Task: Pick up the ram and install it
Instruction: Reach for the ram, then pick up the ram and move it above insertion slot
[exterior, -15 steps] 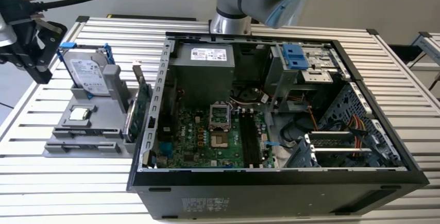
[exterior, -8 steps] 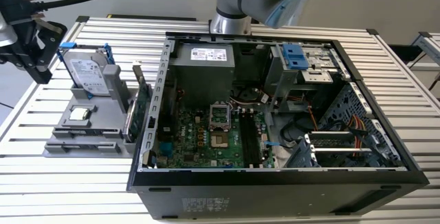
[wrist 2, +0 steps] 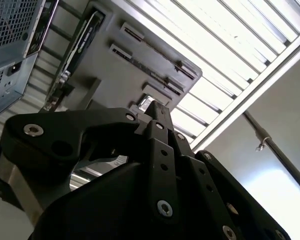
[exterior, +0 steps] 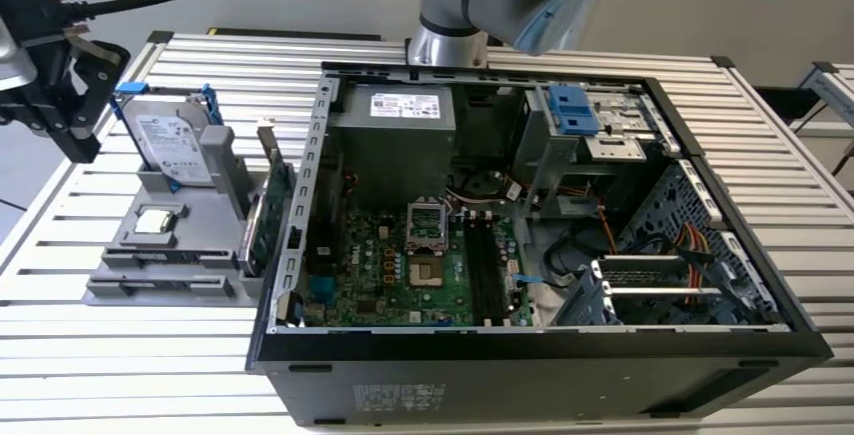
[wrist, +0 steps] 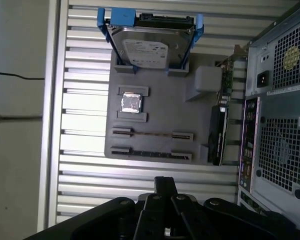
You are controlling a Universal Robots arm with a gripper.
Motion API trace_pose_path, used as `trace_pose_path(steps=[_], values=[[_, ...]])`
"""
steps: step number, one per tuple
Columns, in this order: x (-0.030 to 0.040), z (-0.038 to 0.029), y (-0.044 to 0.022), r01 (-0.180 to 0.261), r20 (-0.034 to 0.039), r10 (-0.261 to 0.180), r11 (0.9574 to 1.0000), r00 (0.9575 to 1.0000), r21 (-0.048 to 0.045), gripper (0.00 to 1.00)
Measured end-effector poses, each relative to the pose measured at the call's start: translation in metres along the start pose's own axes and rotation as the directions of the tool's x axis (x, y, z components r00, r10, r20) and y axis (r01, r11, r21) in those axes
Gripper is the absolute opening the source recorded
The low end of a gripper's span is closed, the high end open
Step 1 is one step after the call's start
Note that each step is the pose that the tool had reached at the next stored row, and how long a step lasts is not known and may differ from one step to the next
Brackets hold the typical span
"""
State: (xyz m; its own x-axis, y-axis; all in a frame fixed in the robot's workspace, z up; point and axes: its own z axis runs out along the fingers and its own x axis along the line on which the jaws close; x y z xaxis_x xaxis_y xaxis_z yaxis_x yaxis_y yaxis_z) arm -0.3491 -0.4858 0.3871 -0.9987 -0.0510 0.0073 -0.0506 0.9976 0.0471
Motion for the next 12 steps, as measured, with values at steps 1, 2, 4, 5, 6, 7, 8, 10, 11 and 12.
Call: trace_pose_path(steps=[1,2,4,5,6,7,8,10,11,12], values=[[0.0000,0.0000,0.0000,0.002,0.0000,-0.002,1.0000,1.0000,-0.0001,0.00],[0.0000,0.0000,0.0000,0.004,-0.0001,-0.004,1.0000,1.0000,0.0000,0.00],[0.0000,0.0000,0.0000,0.007,-0.0003,-0.007,1.0000,1.0000,0.0000,0.00],[0.0000,0.0000,0.0000,0.008,-0.0004,-0.008,1.0000,1.0000,0.0000,0.00],[-0.0001,-0.0002,0.0000,0.010,-0.0007,-0.010,1.0000,1.0000,0.0002,0.00],[-0.0001,-0.0002,0.0000,0.011,-0.0007,-0.011,0.9999,0.9999,0.0003,0.00],[-0.0001,-0.0002,0.0000,0.012,-0.0007,-0.012,0.9999,0.9999,0.0002,0.00],[-0.0001,-0.0001,0.0000,0.014,-0.0008,-0.014,0.9999,0.9999,0.0002,0.00],[-0.0001,-0.0001,0.0000,0.015,-0.0008,-0.015,0.9999,0.9999,0.0001,0.00],[-0.0001,0.0000,0.0000,0.017,-0.0008,-0.017,0.9999,0.9999,0.0001,0.00]])
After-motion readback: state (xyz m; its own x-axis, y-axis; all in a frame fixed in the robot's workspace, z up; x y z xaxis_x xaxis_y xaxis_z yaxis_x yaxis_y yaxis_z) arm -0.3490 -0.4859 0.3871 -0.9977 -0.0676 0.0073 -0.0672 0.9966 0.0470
